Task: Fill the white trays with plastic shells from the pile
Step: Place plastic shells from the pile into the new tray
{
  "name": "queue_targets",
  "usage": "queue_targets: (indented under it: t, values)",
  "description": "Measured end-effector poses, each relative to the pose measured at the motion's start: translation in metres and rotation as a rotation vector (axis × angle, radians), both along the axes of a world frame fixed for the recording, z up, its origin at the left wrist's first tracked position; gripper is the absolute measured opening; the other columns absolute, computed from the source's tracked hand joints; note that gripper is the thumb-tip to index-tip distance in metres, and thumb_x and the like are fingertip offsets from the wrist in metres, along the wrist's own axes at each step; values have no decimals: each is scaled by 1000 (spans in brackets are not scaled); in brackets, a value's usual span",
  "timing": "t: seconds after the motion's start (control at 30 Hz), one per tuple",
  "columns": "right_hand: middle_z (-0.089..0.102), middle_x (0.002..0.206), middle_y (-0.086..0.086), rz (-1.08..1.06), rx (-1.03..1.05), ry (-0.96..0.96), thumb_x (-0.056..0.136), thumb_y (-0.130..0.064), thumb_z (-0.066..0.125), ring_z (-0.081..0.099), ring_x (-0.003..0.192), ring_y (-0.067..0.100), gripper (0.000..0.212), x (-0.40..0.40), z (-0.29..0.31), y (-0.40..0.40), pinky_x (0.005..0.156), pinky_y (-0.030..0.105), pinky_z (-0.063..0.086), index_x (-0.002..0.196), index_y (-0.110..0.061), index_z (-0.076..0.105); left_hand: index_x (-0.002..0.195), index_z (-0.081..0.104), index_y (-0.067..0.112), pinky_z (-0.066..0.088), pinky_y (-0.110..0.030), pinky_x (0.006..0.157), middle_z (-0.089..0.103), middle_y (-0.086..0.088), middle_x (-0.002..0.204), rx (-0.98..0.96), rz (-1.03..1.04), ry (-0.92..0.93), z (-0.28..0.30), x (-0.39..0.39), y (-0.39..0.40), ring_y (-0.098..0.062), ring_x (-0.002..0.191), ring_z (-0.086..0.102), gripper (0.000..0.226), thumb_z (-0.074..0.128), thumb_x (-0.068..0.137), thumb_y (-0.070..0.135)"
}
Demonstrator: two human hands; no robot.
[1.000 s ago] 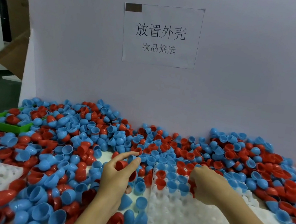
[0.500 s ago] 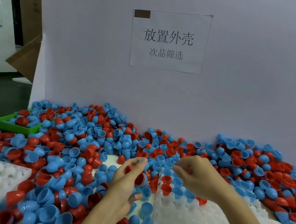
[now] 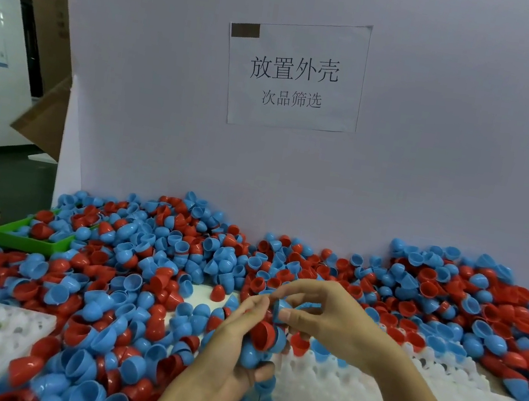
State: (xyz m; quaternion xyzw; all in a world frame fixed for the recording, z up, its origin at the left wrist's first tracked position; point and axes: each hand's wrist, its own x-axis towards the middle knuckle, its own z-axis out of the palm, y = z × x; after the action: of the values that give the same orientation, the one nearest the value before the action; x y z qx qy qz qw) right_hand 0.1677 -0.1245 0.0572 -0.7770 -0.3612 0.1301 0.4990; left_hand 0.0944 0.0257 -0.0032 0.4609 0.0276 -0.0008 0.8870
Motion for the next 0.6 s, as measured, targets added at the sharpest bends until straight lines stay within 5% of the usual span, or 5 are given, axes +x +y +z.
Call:
queue_targets:
  t: [0.17,0.33,0.43,0.6]
  values:
    - [69,96,0,-113,99,5,87,-28,74,74,80,15,12,8,3,-8,77,29,60,97,-30,68,110,73,16,41,-25,43,71,-15,96,41,76,64,5,0,4,-25,73,66,29,66,85,26]
    - [71,90,6,-276,200,-74,88,-28,74,74,74,14,19,8,3,-4,68,23,59,89,-15,60,110,71,10,24,-16,31,64,-11,77,33,82,129,3,3,6,-17,51,55,32,68,79,19]
    - [70,83,0,-242,137,-144,83,-30,78,72,70,14,21,4,-2,4,69,28,60,83,-16,62,117,68,9,23,-17,30,59,-8,75,12,16,116,1,3,4,-14,50,49,45,74,77,27]
    - [68,67,-13,-136,-47,-232,80,-31,82,63,56,3,20,-1,-9,12,54,13,49,74,-21,66,119,60,13,25,-17,29,59,-8,73,-38,94,80,2,4,4,-12,46,44,50,77,78,37]
